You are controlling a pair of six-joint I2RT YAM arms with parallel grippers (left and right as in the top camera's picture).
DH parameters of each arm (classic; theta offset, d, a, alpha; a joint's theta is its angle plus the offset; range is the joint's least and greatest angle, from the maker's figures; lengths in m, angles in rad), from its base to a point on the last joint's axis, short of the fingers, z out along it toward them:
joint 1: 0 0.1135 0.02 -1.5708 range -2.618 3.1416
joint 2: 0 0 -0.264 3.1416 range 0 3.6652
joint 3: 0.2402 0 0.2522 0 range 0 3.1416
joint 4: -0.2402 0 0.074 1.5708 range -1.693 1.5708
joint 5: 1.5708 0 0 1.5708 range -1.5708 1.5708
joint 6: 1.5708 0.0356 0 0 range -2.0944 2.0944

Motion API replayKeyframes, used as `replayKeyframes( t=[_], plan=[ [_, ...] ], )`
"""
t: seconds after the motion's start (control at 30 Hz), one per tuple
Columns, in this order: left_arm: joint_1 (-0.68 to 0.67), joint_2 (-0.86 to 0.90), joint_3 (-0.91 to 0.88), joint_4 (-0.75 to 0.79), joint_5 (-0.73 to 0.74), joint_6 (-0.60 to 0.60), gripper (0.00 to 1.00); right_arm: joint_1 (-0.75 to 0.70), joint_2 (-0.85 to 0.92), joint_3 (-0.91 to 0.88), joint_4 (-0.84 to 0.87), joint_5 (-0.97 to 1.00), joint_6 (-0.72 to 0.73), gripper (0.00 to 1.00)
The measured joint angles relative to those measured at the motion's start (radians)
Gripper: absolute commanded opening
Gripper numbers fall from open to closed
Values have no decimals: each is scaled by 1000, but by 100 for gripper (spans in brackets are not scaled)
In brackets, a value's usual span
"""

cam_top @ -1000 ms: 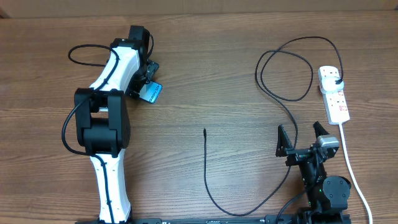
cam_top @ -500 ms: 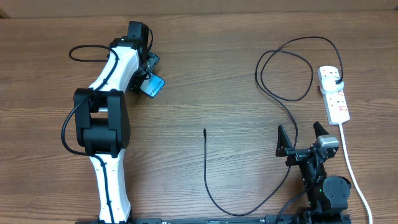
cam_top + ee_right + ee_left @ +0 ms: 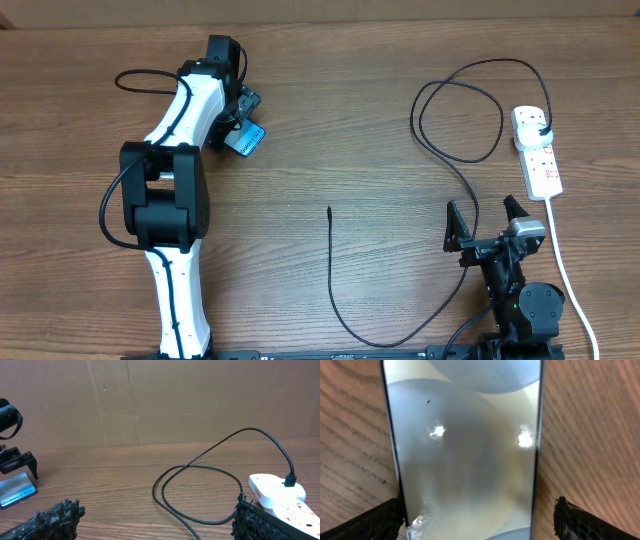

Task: Plug charger to phone and switch on socket

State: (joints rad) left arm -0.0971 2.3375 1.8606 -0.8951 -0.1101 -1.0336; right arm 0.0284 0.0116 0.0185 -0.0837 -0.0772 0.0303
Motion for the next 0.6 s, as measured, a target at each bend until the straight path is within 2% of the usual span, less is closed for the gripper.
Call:
replayKeyframes(
  t=[0.6],
  plan=[
    [-2,4,0,-68,-34,16,100,0,0,0,0,0,0,100]
  ],
)
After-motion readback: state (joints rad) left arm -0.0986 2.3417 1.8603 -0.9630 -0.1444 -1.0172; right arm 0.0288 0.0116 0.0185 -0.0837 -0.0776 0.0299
